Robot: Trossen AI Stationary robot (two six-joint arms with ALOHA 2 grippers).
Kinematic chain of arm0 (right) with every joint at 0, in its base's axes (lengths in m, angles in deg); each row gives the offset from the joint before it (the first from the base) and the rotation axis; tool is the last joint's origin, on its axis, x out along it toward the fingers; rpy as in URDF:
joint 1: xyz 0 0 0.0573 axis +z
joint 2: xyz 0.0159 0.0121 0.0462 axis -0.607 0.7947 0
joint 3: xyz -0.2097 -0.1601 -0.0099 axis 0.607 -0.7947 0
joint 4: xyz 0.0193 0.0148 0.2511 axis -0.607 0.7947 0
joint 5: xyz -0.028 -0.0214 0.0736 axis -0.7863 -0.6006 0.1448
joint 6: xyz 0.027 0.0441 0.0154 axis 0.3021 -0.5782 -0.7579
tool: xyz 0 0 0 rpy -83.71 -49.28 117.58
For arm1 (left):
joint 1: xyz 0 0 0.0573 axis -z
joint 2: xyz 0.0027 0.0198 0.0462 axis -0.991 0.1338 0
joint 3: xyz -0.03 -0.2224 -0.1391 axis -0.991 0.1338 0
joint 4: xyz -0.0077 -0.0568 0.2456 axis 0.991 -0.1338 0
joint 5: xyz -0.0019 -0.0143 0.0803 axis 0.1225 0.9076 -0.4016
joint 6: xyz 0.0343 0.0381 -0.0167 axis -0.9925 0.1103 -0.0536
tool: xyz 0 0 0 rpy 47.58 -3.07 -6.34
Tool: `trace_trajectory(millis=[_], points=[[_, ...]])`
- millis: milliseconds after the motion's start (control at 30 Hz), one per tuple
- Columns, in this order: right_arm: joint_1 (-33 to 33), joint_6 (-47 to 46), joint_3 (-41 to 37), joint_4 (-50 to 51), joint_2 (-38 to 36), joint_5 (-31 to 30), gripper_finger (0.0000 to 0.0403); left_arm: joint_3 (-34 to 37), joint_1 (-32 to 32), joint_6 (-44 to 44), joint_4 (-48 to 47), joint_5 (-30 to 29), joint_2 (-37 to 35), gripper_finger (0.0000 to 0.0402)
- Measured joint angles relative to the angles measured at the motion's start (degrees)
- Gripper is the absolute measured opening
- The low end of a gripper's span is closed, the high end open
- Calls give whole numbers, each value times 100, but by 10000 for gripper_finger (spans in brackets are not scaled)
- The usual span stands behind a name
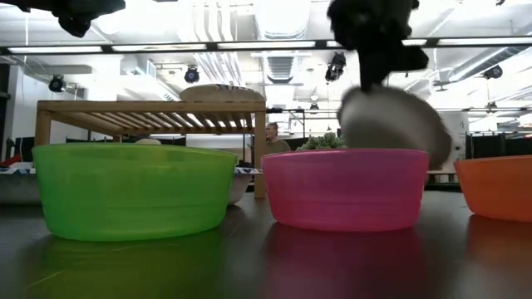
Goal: Place and stack bowls onto a shelf
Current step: Stack the right blue patterned bowl on top of the blue patterned bowl on the shelf
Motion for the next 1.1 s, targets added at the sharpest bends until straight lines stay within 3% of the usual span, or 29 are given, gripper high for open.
trace_trajectory(millis=[300,533,833,1100], points=[[245,1108,177,-1404,-596,-1065,28,-1,0,0,0,0,0,0],[222,3004,170,-3118,-583,-1883,28,0,2,0,2,0,0,0],[-39,5208,175,-5520,-25,-1892,28,0,2,0,0,0,4,0],[-333,5724,197,-6269,502,-1891,28,0,0,-22,0,0,2,0]])
